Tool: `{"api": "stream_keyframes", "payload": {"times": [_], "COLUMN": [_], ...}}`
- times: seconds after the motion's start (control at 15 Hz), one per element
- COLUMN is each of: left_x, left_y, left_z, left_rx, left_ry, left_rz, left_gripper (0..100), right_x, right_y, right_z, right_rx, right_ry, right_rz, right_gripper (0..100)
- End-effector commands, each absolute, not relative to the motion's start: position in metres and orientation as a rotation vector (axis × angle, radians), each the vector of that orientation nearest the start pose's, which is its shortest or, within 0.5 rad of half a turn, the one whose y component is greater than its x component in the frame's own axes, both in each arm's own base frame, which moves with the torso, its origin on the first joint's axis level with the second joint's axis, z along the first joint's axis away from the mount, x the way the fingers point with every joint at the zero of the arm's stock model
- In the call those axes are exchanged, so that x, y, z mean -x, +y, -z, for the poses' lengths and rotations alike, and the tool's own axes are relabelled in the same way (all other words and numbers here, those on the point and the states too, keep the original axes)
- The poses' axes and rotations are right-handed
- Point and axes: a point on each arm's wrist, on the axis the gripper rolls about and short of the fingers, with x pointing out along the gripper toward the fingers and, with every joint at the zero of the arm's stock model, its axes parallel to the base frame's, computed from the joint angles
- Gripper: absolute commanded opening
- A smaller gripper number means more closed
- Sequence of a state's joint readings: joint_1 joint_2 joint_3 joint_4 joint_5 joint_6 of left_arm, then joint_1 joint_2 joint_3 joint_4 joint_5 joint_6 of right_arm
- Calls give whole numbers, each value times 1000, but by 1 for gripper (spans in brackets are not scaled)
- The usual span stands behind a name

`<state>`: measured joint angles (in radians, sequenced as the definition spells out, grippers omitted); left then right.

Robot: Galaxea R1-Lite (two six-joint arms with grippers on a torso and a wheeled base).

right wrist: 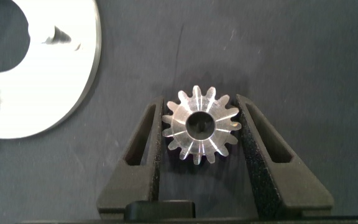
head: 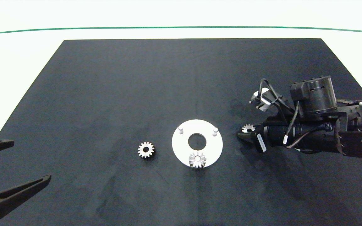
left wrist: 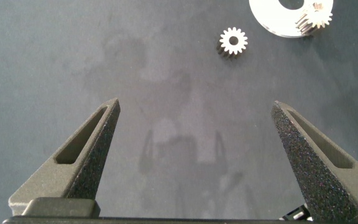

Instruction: Install three planetary gears onto the carrier pins

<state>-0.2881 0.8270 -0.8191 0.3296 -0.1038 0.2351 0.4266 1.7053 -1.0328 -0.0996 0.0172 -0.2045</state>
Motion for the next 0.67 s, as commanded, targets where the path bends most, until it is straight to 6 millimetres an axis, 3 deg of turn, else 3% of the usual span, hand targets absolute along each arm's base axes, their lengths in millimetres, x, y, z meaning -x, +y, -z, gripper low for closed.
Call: {"api": "stream_keyframes", "payload": {"times": [0.07, 0.4, 0.67], "left_x": [-65, -65, -65], "left_y": [-22, -22, -21], "left_z": [-262, -262, -263], "left_rx": [-262, -262, -261], "left_ry": [288, 288, 285], "left_rz": [427, 427, 425], "left_gripper": [100, 100, 100], "right_x": [-264, -251, -249], "right_y": [130, 140, 145], "right_z": [-207, -226, -229], "right_rx": [319, 356, 361], "right_ry": [485, 466, 468], "right_rz": [-514, -498, -511], "right_gripper": [0, 0, 0]}}
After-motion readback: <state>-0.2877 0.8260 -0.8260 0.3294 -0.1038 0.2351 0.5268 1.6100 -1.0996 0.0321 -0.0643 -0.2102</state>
